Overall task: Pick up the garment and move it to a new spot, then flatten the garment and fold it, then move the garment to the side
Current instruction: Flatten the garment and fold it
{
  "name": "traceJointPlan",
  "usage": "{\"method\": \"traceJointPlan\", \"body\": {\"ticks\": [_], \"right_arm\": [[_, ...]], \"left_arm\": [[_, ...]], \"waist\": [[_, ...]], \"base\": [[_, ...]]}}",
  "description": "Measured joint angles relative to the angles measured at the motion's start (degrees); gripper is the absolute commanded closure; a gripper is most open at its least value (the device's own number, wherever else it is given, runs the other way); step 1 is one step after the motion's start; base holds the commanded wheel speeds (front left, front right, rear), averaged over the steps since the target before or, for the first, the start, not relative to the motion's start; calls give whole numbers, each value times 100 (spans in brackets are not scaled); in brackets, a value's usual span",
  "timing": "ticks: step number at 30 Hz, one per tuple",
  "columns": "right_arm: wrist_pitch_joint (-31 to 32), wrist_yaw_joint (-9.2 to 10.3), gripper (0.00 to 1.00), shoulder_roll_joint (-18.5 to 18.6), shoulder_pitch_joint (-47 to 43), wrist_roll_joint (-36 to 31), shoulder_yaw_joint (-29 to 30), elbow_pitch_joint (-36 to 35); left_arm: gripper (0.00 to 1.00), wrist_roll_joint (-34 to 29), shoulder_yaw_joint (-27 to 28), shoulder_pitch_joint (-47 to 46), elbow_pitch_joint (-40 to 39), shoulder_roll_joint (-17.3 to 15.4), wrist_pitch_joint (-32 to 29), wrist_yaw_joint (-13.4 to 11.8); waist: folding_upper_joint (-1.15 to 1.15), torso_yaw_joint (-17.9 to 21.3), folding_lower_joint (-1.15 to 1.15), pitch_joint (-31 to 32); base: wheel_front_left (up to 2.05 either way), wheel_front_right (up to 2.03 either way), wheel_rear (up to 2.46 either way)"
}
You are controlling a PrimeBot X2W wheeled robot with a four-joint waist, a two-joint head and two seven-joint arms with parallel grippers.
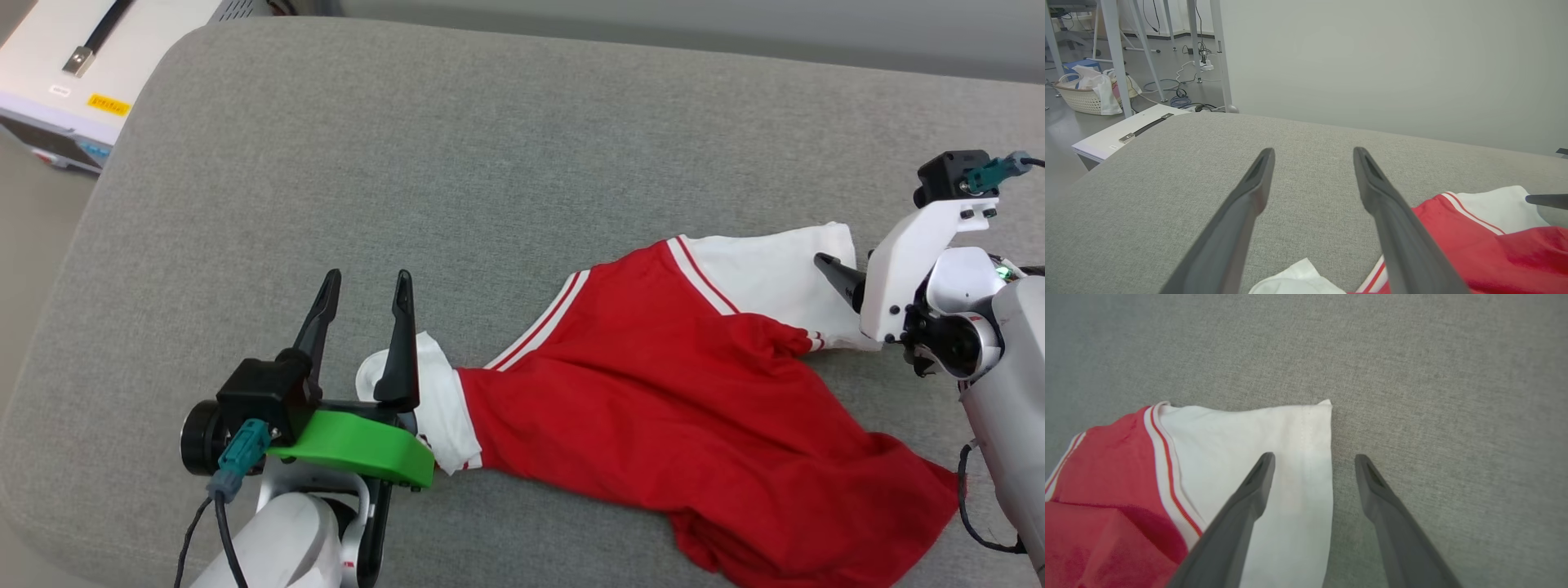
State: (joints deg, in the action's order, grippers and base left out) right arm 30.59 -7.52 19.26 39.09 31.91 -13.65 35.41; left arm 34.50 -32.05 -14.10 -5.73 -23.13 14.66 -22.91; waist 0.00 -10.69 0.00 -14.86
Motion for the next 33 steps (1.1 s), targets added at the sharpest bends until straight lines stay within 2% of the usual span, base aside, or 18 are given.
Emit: {"method": "traceJointPlan", "body": {"ticks": [5, 9, 11, 12, 16, 22, 28, 33], "right_arm": [[224, 0, 0, 90, 291, 247, -550, 549], [682, 5, 0, 189, 466, 521, -921, 820], [916, 8, 70, 232, 561, 712, -1028, 865], [998, 8, 100, 254, 589, 799, -1063, 865], [973, 5, 100, 332, 593, 1047, -1246, 792], [164, 0, 100, 479, 466, 1283, -1058, 517], [-278, 0, 100, 1082, -105, 1171, -680, -10], [-416, 0, 100, 1339, -989, 1022, -149, -446]], "left_arm": [[0, -30, 66, -38, 135, 149, 0, 110], [0, -73, 148, -36, 189, 223, 0, 185], [0, -83, 205, -35, 218, 263, 0, 222], [0, -86, 231, -31, 230, 283, 0, 245], [0, -87, 315, -16, 332, 324, 0, 301], [0, -85, 443, 140, 509, 300, 0, 310], [0, 2, 517, 439, 733, 165, -34, 310], [0, 152, 570, 631, 914, 74, -207, 326]], "waist": [[0, -196, 0, -182], [0, -299, 0, -283], [0, -323, 0, -310], [0, -324, 0, -314], [0, -289, 0, -292], [0, -191, 0, -98], [0, -19, 0, 238], [0, 175, 0, 503]], "base": [[0, 0, 0], [0, 0, 0], [0, 0, 0], [0, 0, 0], [0, 0, 0], [0, 0, 0], [0, 0, 0], [0, 0, 0]]}}
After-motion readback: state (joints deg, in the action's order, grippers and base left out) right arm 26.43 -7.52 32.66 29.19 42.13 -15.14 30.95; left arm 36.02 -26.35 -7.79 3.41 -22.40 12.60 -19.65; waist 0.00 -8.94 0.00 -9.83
